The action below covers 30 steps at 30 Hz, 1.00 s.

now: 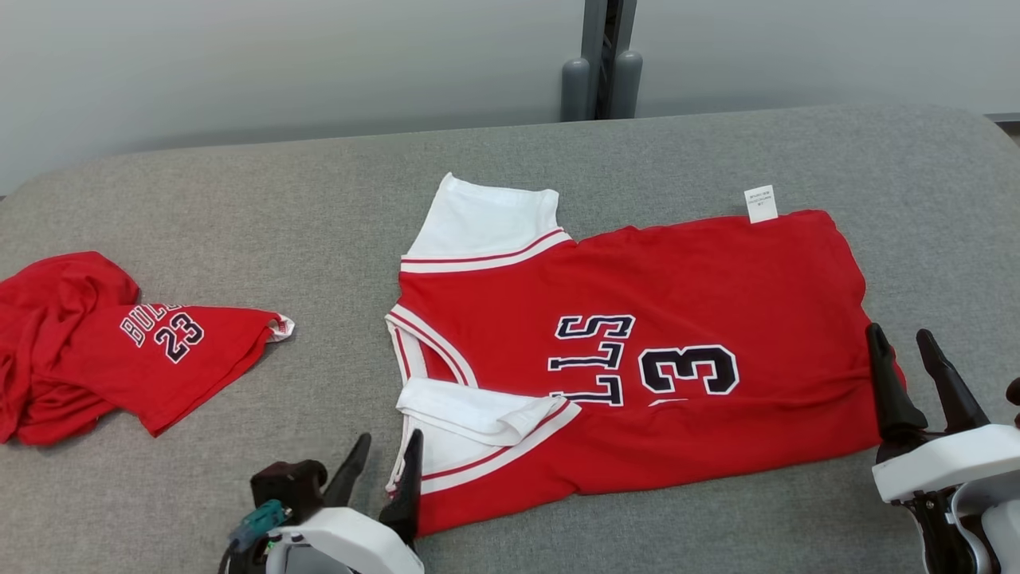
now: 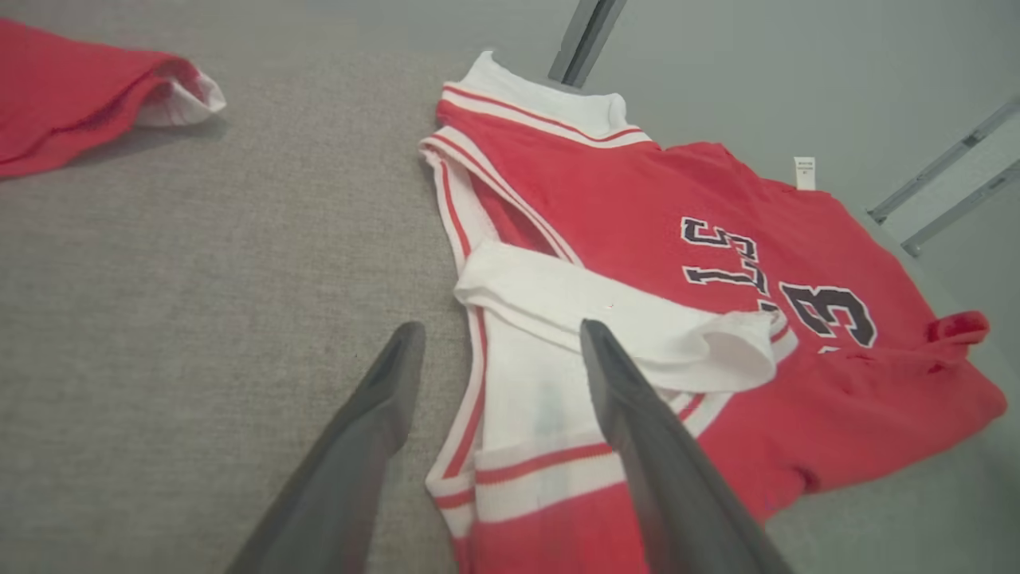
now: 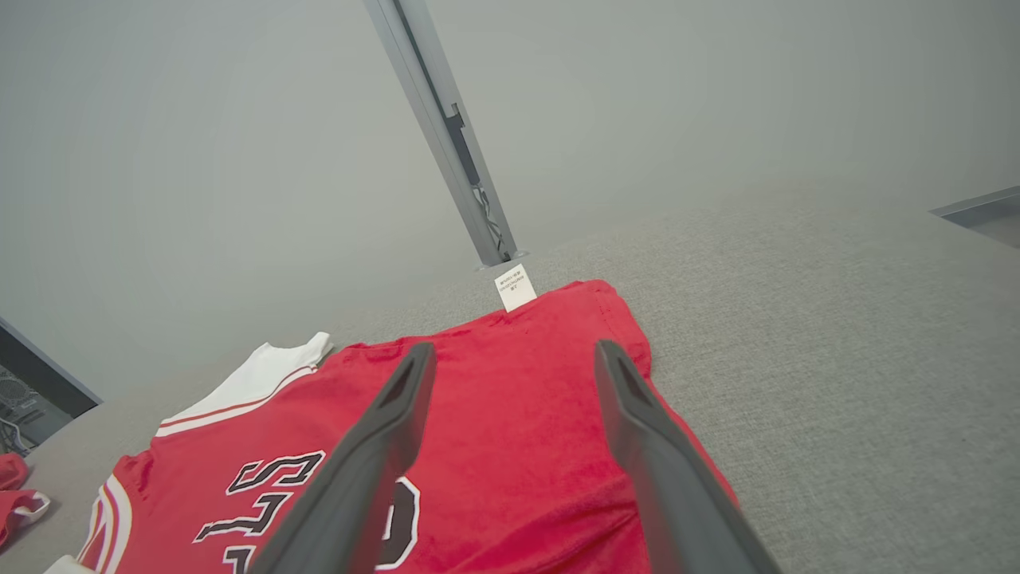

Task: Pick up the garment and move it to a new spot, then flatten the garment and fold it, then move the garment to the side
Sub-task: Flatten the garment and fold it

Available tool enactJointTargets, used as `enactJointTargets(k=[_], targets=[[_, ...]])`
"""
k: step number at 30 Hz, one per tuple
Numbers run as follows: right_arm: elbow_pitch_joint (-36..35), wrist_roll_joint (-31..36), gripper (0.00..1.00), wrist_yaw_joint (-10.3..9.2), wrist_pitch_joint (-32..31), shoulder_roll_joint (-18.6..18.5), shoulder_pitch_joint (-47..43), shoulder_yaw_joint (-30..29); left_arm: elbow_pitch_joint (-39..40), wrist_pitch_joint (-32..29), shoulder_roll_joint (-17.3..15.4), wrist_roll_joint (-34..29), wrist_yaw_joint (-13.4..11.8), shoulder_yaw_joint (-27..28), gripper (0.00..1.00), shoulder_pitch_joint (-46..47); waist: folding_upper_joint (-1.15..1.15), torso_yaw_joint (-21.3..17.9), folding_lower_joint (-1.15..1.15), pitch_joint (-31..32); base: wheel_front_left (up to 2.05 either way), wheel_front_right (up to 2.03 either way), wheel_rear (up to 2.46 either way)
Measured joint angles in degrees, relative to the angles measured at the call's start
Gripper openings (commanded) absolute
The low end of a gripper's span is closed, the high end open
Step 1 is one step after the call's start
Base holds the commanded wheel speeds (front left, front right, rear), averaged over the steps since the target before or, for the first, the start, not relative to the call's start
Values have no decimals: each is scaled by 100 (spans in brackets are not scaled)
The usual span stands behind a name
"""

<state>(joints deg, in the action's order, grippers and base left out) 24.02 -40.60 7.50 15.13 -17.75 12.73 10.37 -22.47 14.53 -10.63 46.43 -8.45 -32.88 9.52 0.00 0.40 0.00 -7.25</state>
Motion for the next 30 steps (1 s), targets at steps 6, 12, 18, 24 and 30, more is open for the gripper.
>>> enactJointTargets(k=[6,12,18,24,30], targets=[[-19,134,100,0,1,135,-53,-168,-267,-313,29,-89,-81,-222,100,8,0,-18,0,42,0,0,0],[-34,-27,100,0,-33,194,-98,-125,-530,-604,26,-93,-169,-353,100,25,0,-59,0,54,0,0,0],[-20,-26,100,0,-33,160,-97,-119,-727,-749,56,-82,-202,-402,100,106,0,-117,0,63,0,0,0],[20,-22,100,0,-33,163,-97,-113,-905,-848,64,-59,-114,-503,6,199,0,-169,0,70,0,0,0],[78,-21,100,0,-32,171,-97,-142,-935,-787,59,-67,-16,-536,0,243,0,-163,0,49,0,0,0]])
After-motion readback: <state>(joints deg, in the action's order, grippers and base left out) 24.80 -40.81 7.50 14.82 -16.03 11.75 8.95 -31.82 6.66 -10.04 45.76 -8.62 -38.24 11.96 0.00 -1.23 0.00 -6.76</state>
